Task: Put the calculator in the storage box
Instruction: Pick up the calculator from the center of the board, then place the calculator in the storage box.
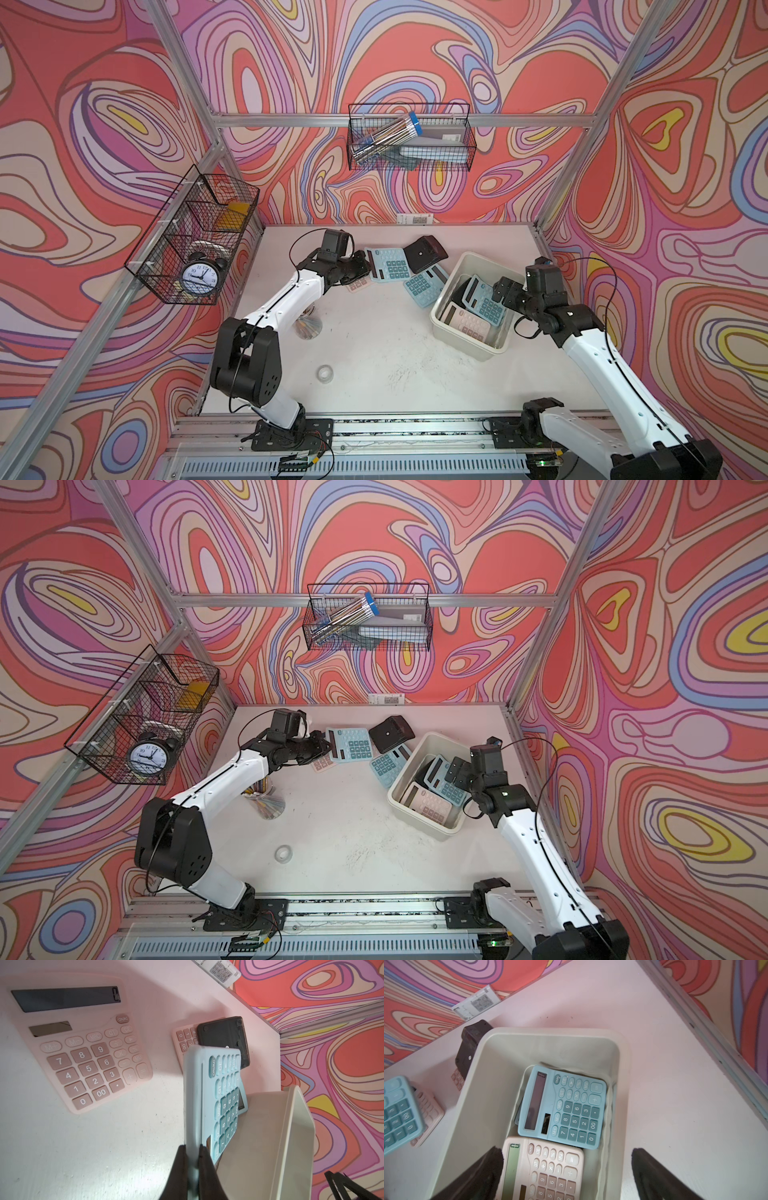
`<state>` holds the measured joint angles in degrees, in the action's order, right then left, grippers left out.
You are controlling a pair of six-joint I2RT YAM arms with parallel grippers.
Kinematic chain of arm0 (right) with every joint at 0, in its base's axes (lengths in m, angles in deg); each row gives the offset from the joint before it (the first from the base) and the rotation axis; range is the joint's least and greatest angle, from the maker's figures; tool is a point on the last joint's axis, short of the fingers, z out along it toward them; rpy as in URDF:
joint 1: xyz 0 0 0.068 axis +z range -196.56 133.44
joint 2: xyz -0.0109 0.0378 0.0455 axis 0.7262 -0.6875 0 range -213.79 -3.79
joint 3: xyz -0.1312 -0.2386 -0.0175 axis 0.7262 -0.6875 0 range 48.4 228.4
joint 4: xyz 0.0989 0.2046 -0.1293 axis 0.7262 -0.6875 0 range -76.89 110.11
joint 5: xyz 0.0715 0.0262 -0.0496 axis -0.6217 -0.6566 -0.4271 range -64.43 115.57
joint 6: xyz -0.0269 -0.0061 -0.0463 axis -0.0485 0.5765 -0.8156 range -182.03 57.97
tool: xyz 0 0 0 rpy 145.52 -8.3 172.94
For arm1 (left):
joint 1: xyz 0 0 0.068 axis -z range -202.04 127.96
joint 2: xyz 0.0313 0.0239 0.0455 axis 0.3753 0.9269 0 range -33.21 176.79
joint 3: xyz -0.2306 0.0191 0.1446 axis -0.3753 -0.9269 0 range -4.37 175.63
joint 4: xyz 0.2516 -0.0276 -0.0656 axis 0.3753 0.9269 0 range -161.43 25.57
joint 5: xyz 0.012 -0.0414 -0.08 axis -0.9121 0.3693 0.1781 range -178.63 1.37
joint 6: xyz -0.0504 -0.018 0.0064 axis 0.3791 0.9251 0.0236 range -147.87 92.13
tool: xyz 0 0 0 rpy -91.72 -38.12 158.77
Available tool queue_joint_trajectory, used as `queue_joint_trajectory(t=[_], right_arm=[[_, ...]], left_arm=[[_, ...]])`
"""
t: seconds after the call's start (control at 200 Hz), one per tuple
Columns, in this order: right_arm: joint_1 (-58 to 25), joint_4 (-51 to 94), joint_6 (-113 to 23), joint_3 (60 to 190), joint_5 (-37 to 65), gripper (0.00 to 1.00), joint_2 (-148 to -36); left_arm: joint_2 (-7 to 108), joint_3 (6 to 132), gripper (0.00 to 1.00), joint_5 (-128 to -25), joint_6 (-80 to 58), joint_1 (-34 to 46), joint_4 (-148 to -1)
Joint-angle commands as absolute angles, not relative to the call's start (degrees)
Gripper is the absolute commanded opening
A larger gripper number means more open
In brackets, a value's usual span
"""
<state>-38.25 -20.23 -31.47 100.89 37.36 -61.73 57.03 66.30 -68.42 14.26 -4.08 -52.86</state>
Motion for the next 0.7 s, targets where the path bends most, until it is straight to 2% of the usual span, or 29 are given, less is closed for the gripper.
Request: queue_joint_trajectory(t=[0.0,0.145,0.361,0.696], right_arm=[[-38.48,-24.07,-26.38,103.52,46.82,0.98,-62.23],[-38.42,-27.96,-22.45,105.16,51.55,0.98,-63.20],[-38.48,-30.15,-20.48,105.02,53.32,0.98,-63.08],[-38.43,-31.13,-19.99,104.92,53.96,0.98,-63.02]], left_arm=[[52.92,66.82,0.00,-67.80,10.58,-1.70,-49.00],[49.80,69.66,0.00,-67.23,8.10,2.32,-45.32],[49.57,76.40,0.00,-66.48,4.95,8.99,-40.32],[59.64,91.46,0.00,-68.49,-2.63,18.45,-27.84]])
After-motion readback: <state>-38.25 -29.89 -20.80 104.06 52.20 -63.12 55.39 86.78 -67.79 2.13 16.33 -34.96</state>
